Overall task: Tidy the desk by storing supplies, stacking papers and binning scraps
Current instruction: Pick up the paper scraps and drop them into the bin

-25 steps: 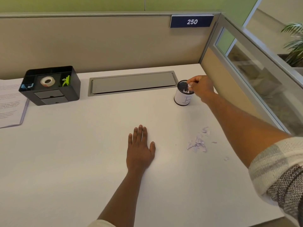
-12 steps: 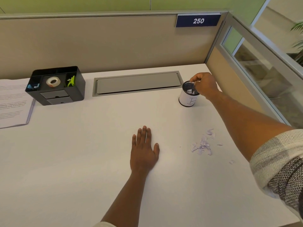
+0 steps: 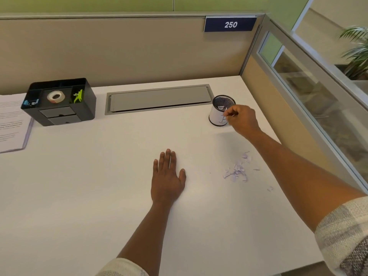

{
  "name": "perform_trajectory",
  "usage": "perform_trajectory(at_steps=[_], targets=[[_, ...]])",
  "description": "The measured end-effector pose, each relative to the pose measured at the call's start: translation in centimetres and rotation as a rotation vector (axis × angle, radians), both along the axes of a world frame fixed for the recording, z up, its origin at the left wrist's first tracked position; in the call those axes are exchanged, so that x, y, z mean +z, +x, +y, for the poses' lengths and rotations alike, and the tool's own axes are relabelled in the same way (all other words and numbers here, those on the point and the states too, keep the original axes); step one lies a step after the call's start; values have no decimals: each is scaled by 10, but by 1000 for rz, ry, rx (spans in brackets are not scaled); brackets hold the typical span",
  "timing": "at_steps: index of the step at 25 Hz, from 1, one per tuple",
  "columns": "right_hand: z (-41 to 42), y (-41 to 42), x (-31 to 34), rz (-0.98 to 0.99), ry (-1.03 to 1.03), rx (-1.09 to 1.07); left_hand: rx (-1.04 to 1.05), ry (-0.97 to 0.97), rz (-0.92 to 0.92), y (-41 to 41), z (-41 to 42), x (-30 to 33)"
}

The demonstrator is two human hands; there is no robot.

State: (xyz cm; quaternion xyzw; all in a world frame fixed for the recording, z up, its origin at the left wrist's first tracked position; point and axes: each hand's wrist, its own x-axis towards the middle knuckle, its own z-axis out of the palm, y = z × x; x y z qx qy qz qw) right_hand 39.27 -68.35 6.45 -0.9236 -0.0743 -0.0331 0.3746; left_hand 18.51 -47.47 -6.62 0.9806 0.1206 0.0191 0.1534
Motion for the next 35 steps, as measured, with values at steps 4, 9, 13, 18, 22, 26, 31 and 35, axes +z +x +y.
perform_trajectory(at_steps=[4,9,13,18,22,26,31,35], targets=[[-37,-31,-23,126,-114,38,-1,-9,-2,-1,0,0],[-89,-65,-39,156,-220,79,0,-9,-4,-1,0,0],[-120,-81,-49,151,-312,106,-1,5,5,-2,-1,2],[-150,-103,-60,318,-413,120,-2,-2,-1,-2,-2,3],[-165,-125,-58,396,-410,152,-2,6,0,-3,-1,2],[-178,-147,-66,397,-513,129,-10,-8,-4,-3,-3,2],[-167,-159,-74,303,-452,-55,-6,-13,-17,-4,-4,3],[-147,-147,-76,293,-407,-117,-7,-3,-5,-3,-3,3]])
